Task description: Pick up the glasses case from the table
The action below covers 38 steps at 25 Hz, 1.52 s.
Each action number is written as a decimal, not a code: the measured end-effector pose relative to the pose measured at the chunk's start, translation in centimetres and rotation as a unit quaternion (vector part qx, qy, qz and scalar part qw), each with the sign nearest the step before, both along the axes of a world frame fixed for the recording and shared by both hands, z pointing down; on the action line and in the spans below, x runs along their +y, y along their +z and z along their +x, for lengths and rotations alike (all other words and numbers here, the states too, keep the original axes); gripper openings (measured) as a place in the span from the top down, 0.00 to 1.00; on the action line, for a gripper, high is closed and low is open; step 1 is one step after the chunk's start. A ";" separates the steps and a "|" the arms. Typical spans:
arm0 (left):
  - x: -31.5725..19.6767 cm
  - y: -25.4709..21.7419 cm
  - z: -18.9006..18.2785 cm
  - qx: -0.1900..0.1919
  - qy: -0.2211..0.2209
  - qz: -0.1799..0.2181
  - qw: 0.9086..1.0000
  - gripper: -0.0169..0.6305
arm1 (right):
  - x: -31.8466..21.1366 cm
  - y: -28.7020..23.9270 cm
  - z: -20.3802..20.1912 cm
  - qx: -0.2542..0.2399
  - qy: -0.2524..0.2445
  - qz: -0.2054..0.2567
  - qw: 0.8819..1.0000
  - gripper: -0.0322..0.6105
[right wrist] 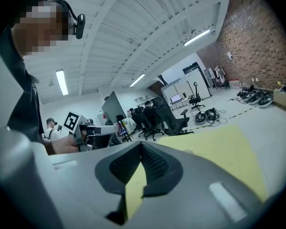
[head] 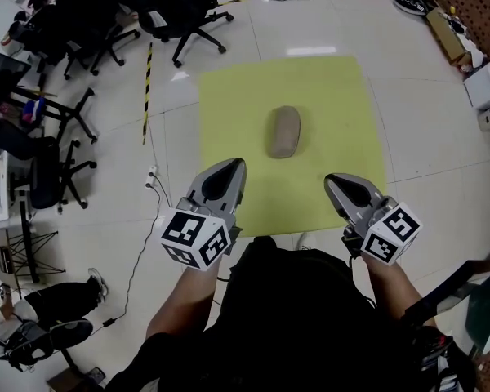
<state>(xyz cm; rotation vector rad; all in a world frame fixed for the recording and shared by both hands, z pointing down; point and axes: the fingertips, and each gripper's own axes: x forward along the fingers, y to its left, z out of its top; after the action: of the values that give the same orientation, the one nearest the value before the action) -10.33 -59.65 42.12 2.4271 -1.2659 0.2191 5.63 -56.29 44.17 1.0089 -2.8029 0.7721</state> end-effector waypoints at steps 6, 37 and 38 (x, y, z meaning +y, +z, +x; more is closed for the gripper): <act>-1.7 1.9 -1.8 -0.009 0.024 -0.008 1.000 0.96 | -1.8 0.5 -2.1 0.019 0.022 -0.009 1.000 0.95; -11.4 21.7 7.9 -0.057 0.024 -0.219 0.974 0.34 | -9.4 7.8 2.8 0.032 0.029 -0.074 0.996 0.95; -11.6 22.7 8.4 -0.061 0.022 -0.229 0.971 0.34 | -9.6 8.3 3.0 0.029 0.026 -0.078 0.996 0.95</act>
<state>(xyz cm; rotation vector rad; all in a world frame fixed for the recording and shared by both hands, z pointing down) -1.97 -71.23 64.82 2.0680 -1.0669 0.6101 8.62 -65.86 52.43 1.0622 -2.6292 0.9364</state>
